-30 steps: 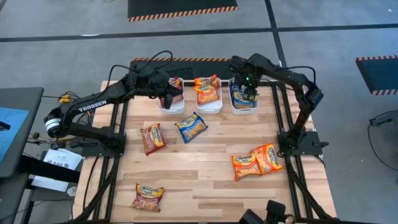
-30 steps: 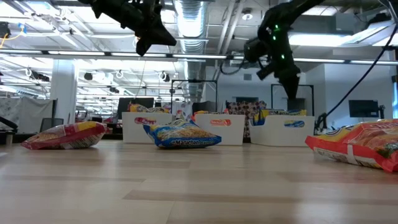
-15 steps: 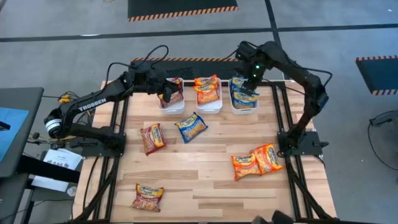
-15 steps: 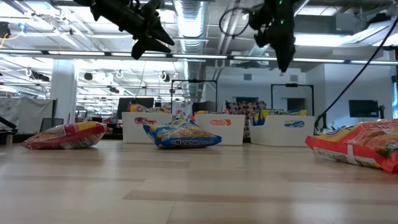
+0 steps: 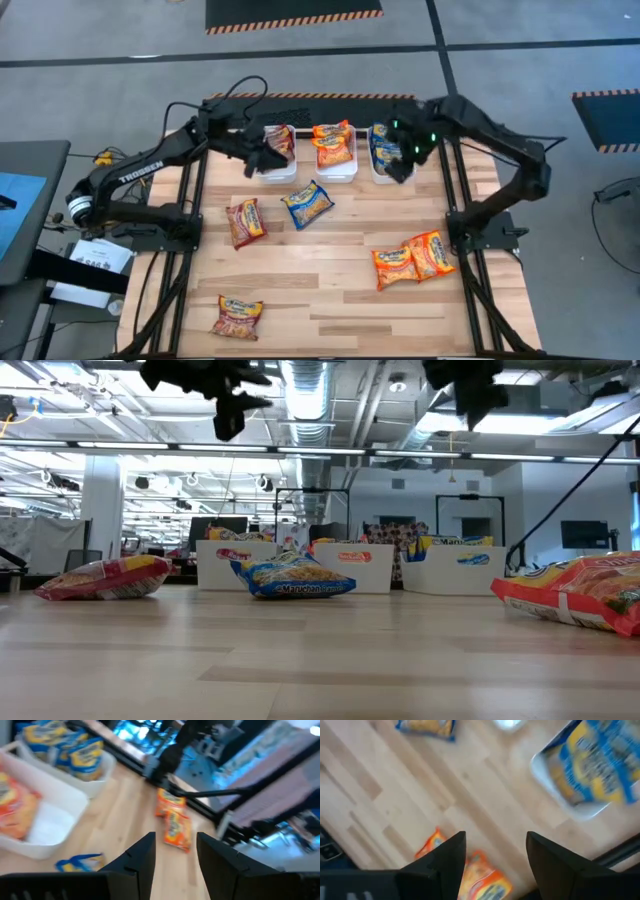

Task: Sort Maruchan noodles
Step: Put the orange noodle pack into the middle white bin

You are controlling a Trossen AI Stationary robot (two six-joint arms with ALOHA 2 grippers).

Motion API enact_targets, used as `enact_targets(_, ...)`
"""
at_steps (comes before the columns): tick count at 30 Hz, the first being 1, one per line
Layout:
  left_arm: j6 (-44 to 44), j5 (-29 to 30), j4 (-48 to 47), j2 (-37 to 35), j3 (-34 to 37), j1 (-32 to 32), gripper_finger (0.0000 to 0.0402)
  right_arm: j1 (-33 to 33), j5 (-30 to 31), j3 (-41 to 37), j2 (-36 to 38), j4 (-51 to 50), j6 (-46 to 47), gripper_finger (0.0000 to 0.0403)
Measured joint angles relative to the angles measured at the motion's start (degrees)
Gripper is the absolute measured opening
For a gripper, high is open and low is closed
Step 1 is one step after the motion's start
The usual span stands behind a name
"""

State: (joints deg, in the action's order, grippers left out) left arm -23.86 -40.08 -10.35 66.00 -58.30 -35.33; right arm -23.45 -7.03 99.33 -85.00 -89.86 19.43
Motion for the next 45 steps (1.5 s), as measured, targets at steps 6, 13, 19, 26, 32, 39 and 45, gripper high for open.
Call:
enact_targets(6, 0.3, -2.2, -2.2, -4.1, 0.0, 0.0, 0.0128, 12.4, 0.8, -10.0, 3.7, 0.5, 15.5, 0.0232)
enact_targets(13, 3.9, -1.9, -9.7, -7.0, 0.0, 0.7, 0.0128, 24.3, -0.3, -19.8, 4.2, 5.8, 30.7, 0.0232)
enact_targets(19, 7.7, -1.2, -15.9, -7.2, 0.0, 3.6, 0.0128, 31.7, 1.7, -26.5, 4.2, 15.0, 36.5, 0.0232)
enact_targets(26, 9.1, -1.1, -17.6, -7.2, 0.0, 7.6, 0.0128, 35.3, -2.2, -33.1, 4.2, 23.9, 29.8, 0.0232)
enact_targets(32, 7.7, 4.2, -17.2, -7.2, 0.0, 10.3, 0.0128, 34.7, -3.6, -37.5, 4.2, 27.5, 16.5, 0.0232)
enact_targets(39, 4.5, 11.6, -17.1, -7.2, 0.0, 11.3, 0.0128, 33.2, -6.9, -44.0, 4.2, 33.0, 6.6, 0.0232)
enact_targets(45, 2.9, 15.4, -17.1, -7.2, 0.0, 11.3, 0.0128, 33.0, -6.3, -47.9, 4.1, 39.4, 1.2, 0.0232)
